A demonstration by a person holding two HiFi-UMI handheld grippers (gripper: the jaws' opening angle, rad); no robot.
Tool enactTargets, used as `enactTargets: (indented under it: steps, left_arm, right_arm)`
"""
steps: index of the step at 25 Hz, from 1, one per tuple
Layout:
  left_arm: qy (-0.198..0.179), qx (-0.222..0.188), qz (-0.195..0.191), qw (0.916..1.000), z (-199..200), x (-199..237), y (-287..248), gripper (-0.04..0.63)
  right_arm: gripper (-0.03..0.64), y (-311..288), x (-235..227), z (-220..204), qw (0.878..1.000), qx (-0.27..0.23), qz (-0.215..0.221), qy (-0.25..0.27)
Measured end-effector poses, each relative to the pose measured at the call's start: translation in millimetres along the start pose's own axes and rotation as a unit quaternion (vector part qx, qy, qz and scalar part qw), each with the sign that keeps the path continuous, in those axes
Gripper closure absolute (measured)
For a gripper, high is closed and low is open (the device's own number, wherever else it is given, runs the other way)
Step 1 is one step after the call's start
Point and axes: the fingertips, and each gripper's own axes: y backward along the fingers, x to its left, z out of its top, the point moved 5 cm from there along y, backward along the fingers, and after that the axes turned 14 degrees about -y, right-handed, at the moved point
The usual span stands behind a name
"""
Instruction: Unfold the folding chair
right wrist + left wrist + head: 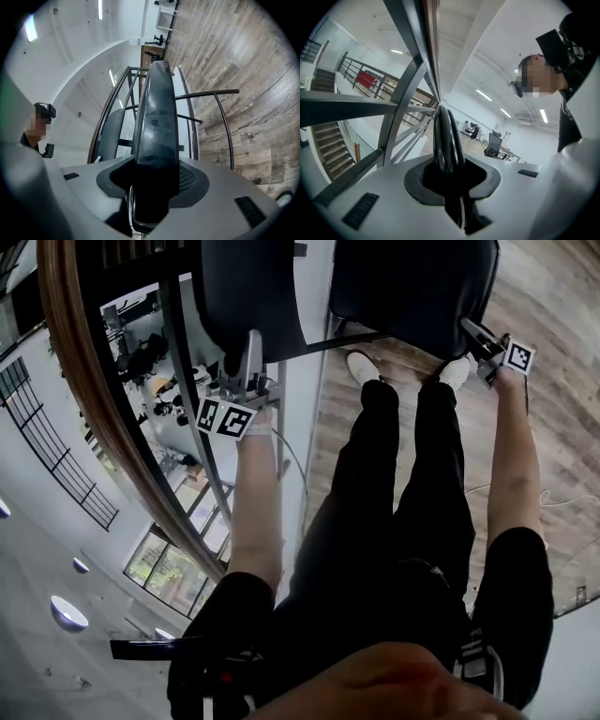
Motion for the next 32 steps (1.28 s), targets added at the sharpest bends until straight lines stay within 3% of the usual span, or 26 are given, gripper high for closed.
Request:
enactTargets:
  steps: [15, 21, 25, 30, 32]
  left_arm:
    - [0.015, 0.025, -0.006, 0.9996, -33, -12, -14, 0.517]
    - [-0.007, 0.041, -0.028, 0.9988, -31, -26, -17, 0.517]
    - [-0.022, 0.053, -0.036, 0.9977, -25, -41, -21, 0.515]
    - [-0.020, 0.048, -0.019, 0.9985, -36, -59, -27, 0.517]
    - [-0.035, 0.055, -0.012, 0.9978, -35, -60, -27, 0.514]
  right_arm:
    - [0.416, 38, -71, 17, 0.999, 0.020, 0.008, -0.026]
    - [0.410, 39, -79, 19, 0.999, 0.018, 0.017, -0.021]
    - [0.396, 43, -86, 21, 0.999, 0.022, 0.000, -0.030]
    - [0.394, 58, -97, 29, 0.999, 0.037, 0.017, -0.015]
    - [0.366, 60, -96, 32, 0.999, 0.035, 0.009, -0.011]
